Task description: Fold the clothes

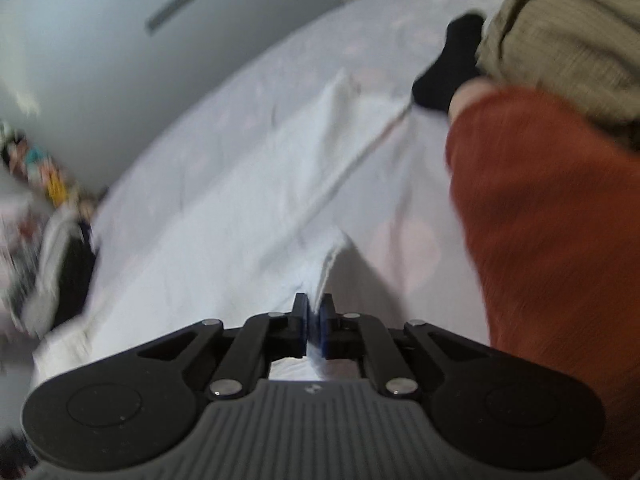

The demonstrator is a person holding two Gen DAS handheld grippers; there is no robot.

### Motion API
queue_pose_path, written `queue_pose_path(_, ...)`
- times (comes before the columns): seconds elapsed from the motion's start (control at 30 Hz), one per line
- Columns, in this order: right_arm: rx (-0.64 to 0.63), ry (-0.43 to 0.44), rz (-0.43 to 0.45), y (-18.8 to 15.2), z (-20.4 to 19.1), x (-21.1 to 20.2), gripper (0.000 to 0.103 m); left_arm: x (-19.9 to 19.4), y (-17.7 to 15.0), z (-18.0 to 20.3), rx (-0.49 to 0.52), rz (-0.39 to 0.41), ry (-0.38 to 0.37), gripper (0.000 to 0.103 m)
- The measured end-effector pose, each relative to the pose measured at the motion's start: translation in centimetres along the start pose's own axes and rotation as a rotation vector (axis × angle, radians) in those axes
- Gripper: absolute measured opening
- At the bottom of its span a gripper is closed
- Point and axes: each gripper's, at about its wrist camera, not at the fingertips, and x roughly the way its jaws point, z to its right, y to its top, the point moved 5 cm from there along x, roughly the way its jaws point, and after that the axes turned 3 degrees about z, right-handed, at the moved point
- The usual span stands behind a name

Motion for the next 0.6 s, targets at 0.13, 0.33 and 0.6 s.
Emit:
queue_pose_path(0.13, 0.026, -0.03, 0.139, 4.6, 0.5, -3.9, 0.007, -0.5, 1.7, -2.7, -0.085, 0.0, 0.06, 0.01)
queue_pose_path(0.33, 0.042, -0.167, 0.268, 9.4, 3.8, -8.2, 0.007, -0.2, 3.7, -5.9, -0.111, -0.057, 0.163, 0.01)
queue_pose_path(0.6, 0.114, -0.277, 0.276, 11.5, 8.4, -7.2, 0.007, 1.2, 5.5, -6.2, 0.051, -0.12, 0.255, 0.01)
